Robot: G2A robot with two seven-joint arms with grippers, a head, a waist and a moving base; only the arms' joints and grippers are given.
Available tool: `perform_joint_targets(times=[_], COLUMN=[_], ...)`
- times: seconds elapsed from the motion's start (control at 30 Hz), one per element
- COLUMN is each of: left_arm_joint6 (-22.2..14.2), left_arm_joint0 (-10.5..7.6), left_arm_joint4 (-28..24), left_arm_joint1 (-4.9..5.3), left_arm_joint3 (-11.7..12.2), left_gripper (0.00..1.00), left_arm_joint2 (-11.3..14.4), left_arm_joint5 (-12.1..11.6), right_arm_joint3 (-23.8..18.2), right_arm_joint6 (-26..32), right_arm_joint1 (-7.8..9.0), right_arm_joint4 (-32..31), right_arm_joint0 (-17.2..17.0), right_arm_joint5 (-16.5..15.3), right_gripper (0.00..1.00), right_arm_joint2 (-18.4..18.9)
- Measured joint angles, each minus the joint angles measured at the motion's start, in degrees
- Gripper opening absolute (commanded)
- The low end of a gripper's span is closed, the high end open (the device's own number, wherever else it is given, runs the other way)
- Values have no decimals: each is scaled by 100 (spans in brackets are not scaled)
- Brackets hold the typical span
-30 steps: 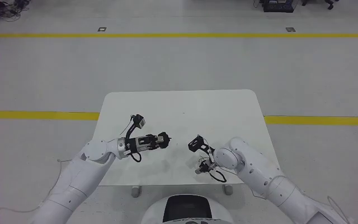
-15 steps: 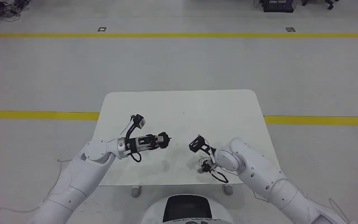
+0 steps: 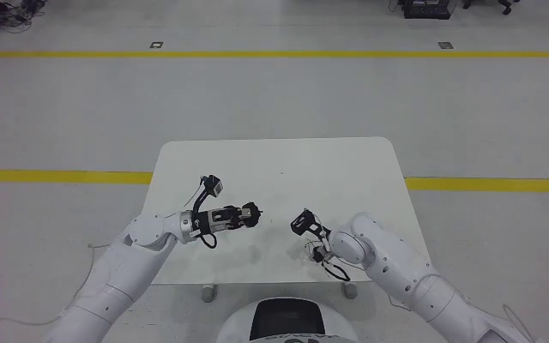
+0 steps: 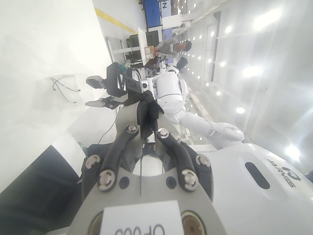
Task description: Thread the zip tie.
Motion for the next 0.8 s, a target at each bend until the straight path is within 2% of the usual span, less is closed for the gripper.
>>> perform_joint_targets(times=[0.13, 0.37, 0.8], left_arm_joint6=[0, 0, 0], left_arm_joint0=[0, 0, 0], left_arm_joint4=[0, 0, 0], left_arm_joint1=[0, 0, 0], left_arm_joint3=[0, 0, 0], left_gripper=[0, 0, 0], left_arm_joint2=[0, 0, 0], left_arm_joint5=[0, 0, 0], right_arm_joint3=[119, 394, 818], right_arm_joint6=[-101, -225, -418], right_arm_joint1=[-23, -108, -279], right_arm_joint4=[-29, -50, -186], right_arm_joint0=[6, 97, 229], right_arm_joint5=[6, 11, 133], right_gripper=[15, 19, 14], right_arm_joint2=[-25, -168, -441])
